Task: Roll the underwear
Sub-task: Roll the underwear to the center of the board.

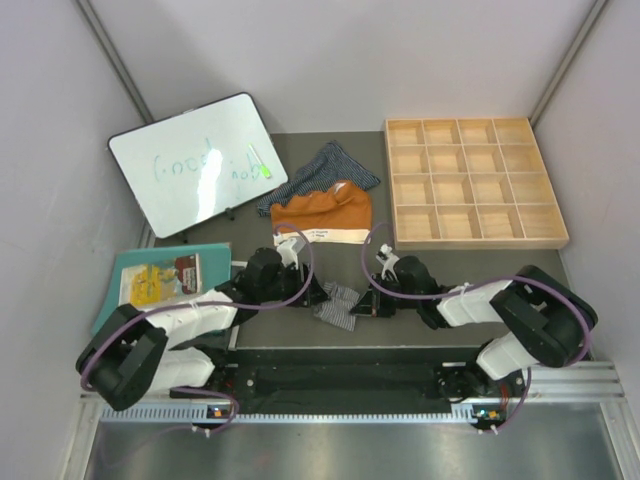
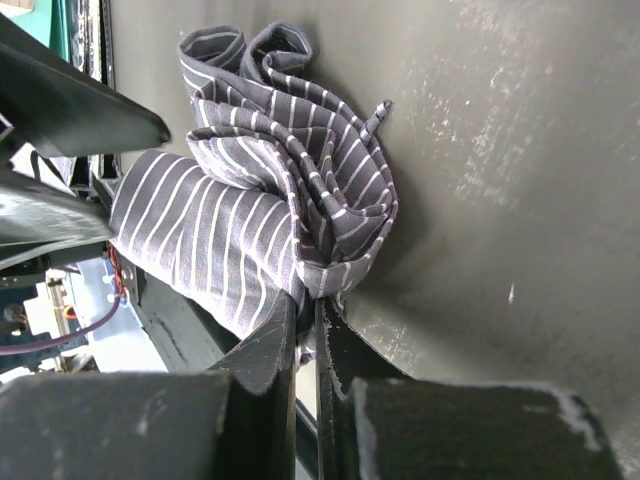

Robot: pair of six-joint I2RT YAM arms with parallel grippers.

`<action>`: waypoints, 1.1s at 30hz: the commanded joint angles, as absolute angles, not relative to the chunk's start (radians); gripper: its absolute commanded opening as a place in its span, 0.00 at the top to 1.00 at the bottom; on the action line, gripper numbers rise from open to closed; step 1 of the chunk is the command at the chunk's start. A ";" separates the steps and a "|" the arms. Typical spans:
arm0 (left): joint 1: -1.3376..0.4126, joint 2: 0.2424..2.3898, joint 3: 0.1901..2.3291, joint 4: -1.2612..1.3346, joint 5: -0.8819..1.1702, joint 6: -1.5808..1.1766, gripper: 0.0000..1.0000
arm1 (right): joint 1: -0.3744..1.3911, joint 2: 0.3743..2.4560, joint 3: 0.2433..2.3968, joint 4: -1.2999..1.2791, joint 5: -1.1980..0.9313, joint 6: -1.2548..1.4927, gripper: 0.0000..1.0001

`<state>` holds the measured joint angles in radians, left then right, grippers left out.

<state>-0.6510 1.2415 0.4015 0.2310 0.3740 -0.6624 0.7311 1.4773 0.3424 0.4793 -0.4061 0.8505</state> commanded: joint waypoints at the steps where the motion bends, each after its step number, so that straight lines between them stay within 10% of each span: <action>1: -0.655 1.183 0.408 0.179 0.328 -0.695 0.41 | 0.742 1.514 0.348 0.394 -0.333 0.830 1.00; 11: -0.655 1.261 0.359 0.296 0.387 -0.776 0.34 | 0.741 1.519 0.347 0.399 -0.336 0.827 1.00; 21: -0.657 1.405 0.313 0.469 0.439 -0.847 0.65 | 0.744 1.513 0.357 0.407 -0.350 0.816 1.00; 26: -0.657 1.445 0.340 0.465 0.462 -0.831 1.00 | 0.742 1.424 0.426 0.237 -0.306 0.730 0.73; 33: -0.655 1.414 0.394 0.321 0.471 -0.706 1.00 | 0.706 1.261 0.561 -0.045 -0.199 0.516 0.26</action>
<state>-0.6483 1.4227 0.3576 0.4122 0.4507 -0.8024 0.7330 1.3281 0.4870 0.1093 -0.2798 0.6781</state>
